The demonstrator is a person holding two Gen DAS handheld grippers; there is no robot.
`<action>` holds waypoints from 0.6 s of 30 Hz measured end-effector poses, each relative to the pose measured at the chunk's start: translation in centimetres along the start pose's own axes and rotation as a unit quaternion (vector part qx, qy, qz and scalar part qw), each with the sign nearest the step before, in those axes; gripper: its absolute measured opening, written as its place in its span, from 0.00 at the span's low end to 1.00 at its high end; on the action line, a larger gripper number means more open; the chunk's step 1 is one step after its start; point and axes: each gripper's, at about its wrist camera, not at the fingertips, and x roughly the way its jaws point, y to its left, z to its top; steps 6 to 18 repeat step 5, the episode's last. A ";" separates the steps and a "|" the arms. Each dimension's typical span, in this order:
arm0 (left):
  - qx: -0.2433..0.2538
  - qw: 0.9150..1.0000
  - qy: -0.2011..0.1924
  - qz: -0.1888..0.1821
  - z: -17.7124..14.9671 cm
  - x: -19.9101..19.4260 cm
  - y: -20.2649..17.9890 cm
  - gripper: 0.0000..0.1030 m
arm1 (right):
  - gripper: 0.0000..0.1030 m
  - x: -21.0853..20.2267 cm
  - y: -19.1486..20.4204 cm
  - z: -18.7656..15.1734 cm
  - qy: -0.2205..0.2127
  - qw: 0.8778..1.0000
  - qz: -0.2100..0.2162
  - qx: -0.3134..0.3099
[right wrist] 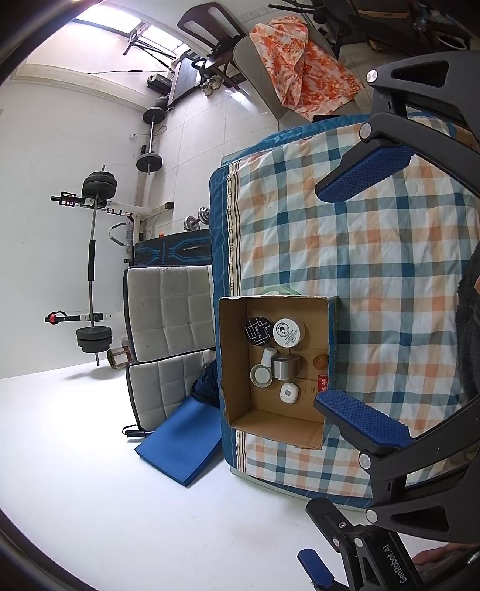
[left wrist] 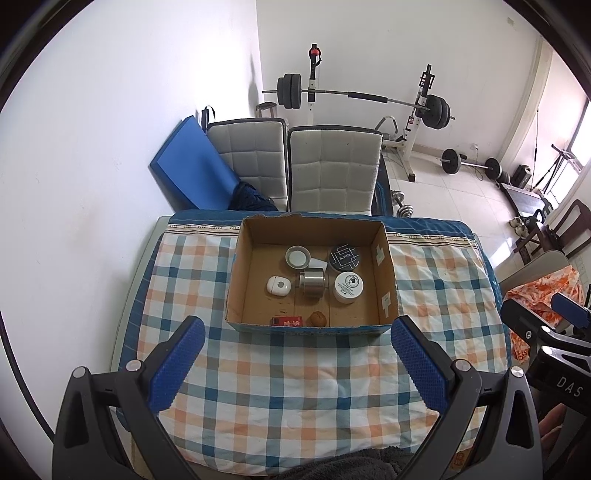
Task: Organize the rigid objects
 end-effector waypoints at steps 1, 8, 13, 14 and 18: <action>0.001 1.000 0.000 0.000 0.0 0.0 0.0 1.00 | 1.00 0.1 0.0 0.0 0.000 1.000 -0.001 0.000; 0.001 1.000 0.000 -0.001 0.1 0.0 0.0 1.00 | 1.00 0.1 -0.1 0.1 -0.001 1.000 -0.003 0.002; 0.001 1.000 0.000 -0.001 0.1 0.0 0.0 1.00 | 1.00 0.1 -0.1 0.1 -0.001 1.000 -0.003 0.002; 0.001 1.000 0.000 -0.001 0.1 0.0 0.0 1.00 | 1.00 0.1 -0.1 0.1 -0.001 1.000 -0.003 0.002; 0.001 1.000 0.000 -0.001 0.1 0.0 0.0 1.00 | 1.00 0.1 -0.1 0.1 -0.001 1.000 -0.003 0.002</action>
